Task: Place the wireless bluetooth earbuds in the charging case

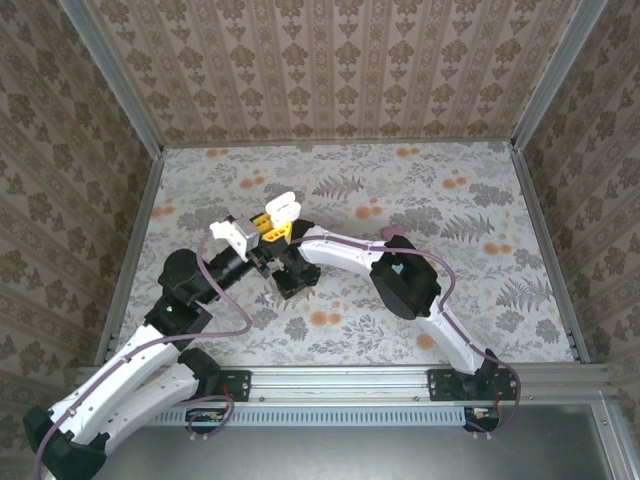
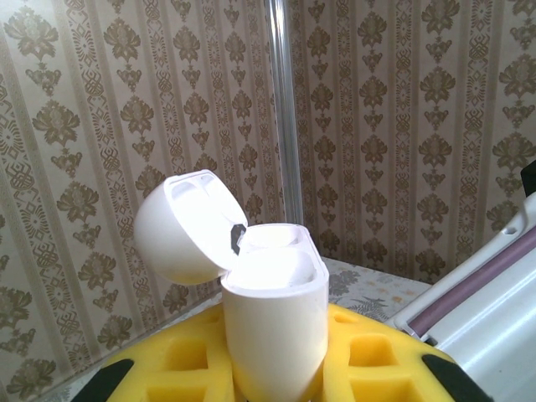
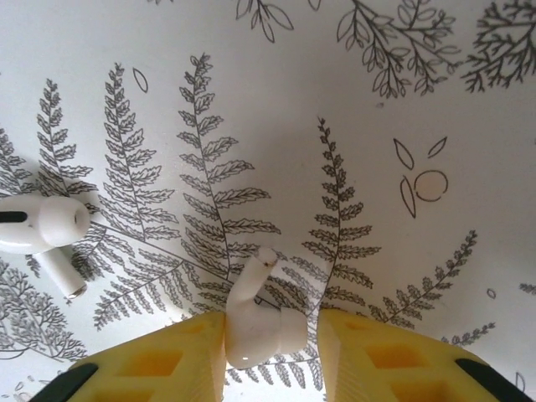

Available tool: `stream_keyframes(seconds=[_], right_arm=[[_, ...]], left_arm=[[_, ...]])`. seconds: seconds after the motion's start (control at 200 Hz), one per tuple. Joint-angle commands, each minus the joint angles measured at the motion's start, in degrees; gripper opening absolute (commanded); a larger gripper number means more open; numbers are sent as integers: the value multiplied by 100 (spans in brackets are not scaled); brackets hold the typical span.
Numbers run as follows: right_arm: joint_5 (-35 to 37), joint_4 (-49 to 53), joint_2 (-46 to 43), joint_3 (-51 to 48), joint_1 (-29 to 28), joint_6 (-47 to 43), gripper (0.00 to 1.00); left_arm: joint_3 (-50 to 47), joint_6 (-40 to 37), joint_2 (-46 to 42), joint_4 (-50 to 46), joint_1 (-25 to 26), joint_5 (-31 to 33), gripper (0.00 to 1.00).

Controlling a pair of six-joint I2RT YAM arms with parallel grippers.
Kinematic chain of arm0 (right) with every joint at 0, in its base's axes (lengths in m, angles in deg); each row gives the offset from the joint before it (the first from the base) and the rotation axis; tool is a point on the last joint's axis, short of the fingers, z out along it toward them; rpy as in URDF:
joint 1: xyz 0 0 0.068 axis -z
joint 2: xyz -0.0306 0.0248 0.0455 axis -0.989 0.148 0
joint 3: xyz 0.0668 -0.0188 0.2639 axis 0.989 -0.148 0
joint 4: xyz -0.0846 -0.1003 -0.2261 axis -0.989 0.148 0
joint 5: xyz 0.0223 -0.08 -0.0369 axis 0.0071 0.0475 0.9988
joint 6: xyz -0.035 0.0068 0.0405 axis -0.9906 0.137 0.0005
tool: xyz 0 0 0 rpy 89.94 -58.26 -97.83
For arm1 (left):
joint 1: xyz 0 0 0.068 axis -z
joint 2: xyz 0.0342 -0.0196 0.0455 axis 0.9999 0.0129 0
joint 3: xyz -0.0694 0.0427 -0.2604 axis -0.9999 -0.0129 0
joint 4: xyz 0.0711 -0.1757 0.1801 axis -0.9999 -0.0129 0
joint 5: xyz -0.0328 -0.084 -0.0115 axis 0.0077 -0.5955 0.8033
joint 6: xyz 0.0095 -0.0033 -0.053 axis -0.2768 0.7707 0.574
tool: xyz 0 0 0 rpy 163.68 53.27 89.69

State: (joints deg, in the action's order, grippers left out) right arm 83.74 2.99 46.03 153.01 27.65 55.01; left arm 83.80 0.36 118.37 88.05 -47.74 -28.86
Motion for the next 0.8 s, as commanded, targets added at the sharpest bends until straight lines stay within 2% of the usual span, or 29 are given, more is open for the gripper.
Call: stream_keyframes(seconds=[0.0, 0.145, 0.24, 0.415, 0.555, 0.795], right_arm=[[402, 259, -289, -389, 49, -274, 32], [371, -16, -516, -685, 190, -276, 31], [247, -58, -470, -618, 241, -233, 35], [140, 70, -243, -427, 235, -238, 33], [271, 133, -443, -650, 276, -343, 32], [425, -17, -1620, -2191, 427, -986, 33]], left_arm=[[109, -76, -87, 173, -7, 82, 21], [133, -50, -2, 224, -3, 43, 21], [164, -54, 27, 207, -1, 16, 21], [172, -55, 54, 209, -3, 13, 21], [179, -76, 67, 207, 0, 47, 21], [247, -105, 196, 254, -4, -34, 21]])
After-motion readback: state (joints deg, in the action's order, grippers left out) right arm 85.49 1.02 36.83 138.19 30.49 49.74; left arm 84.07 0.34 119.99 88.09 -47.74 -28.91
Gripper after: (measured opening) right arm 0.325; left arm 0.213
